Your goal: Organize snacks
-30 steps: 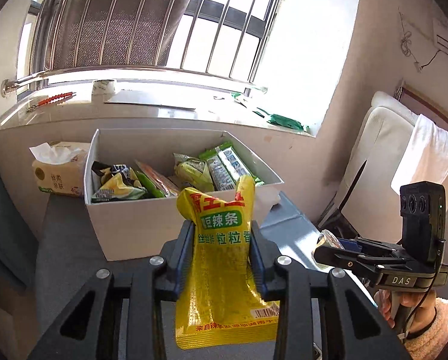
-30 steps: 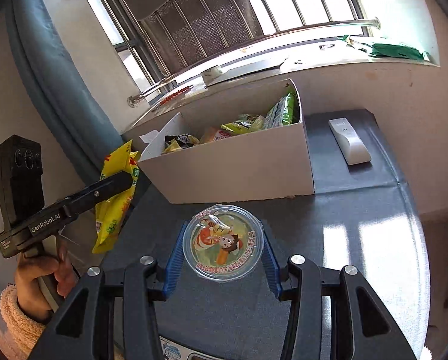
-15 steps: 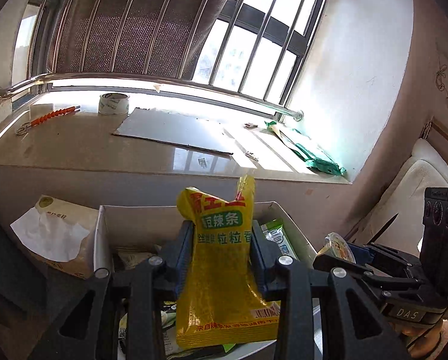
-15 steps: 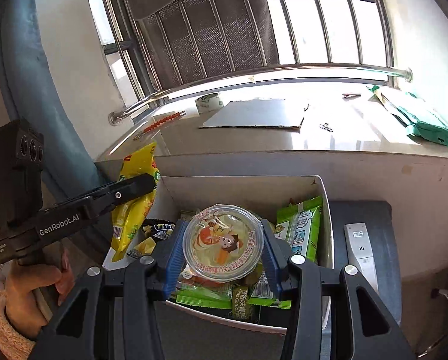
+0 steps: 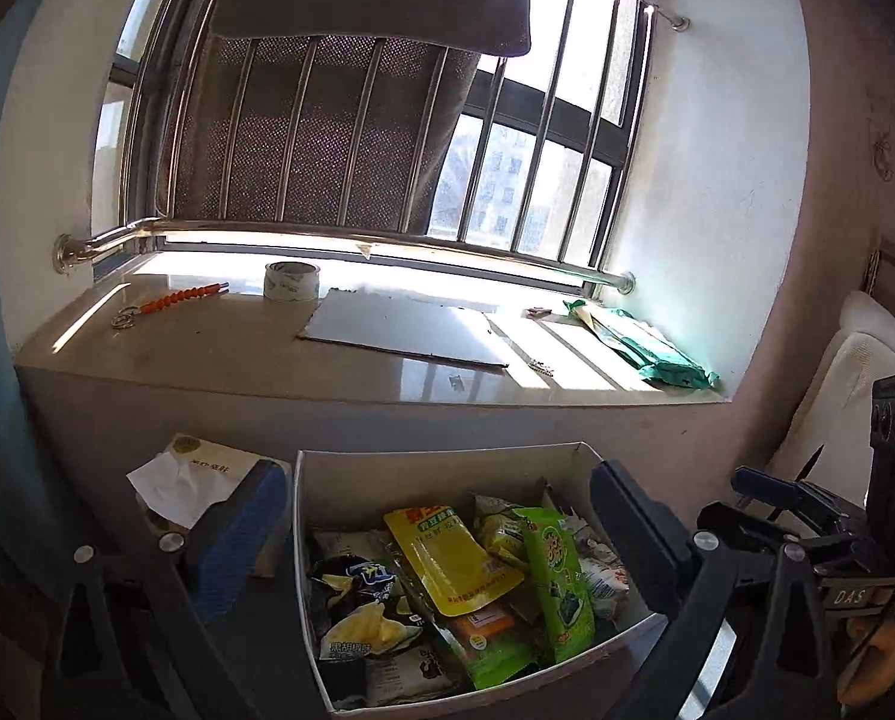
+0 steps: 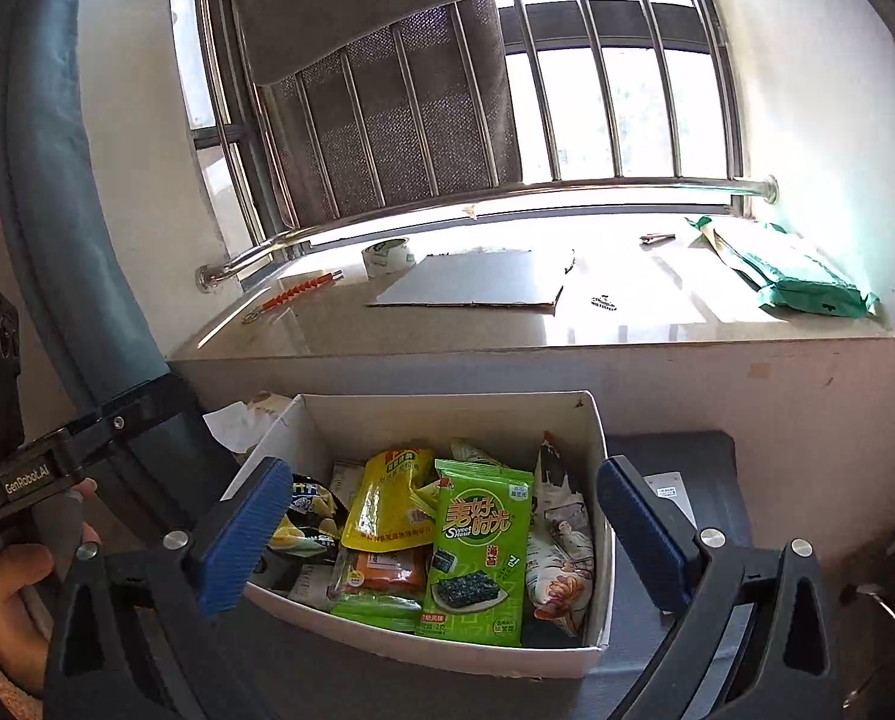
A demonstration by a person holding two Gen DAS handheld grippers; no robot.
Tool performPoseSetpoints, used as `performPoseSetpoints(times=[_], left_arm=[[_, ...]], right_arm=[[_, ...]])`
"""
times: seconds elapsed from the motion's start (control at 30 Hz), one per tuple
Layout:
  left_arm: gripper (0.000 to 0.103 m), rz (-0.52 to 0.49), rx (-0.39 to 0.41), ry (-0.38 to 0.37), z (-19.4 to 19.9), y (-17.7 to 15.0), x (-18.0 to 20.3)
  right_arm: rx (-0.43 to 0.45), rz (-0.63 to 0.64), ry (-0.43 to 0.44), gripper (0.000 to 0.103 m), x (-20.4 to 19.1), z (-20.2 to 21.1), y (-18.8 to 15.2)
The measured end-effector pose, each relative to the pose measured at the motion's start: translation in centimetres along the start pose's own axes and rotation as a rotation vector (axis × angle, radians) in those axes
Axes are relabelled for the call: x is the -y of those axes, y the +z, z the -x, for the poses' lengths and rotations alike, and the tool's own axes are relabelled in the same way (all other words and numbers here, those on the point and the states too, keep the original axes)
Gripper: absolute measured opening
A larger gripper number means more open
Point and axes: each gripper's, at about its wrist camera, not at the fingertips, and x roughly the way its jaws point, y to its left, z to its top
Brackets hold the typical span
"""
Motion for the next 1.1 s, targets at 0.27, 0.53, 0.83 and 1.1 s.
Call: performPoseSetpoints(times=[0.27,0.53,0.83,1.1], left_arm=[[0.103,0.003,0.089,0.023,8.7,-1.3,1.3],[0.103,0.033,0.038,0.05,13.1,-6.7,2.1],[0.103,0.038,-0.032,0.127,16.6,-14.3,3.0],[0.103,-0.015,-0.058,0.14,17.4,-16.5,6.0]], right_arm=[[0.028,0.143,-0.043,0.103,-2.6,4.2,-2.4],[0.035,0.186,0.044,0.103,-4.0,9.3,-7.5],[-0.019,0.139,0.056,0.103,-4.0,13.2,-14.5],[-0.02,0.059,0.054,0.103,-3.7,14.4,-16.7]])
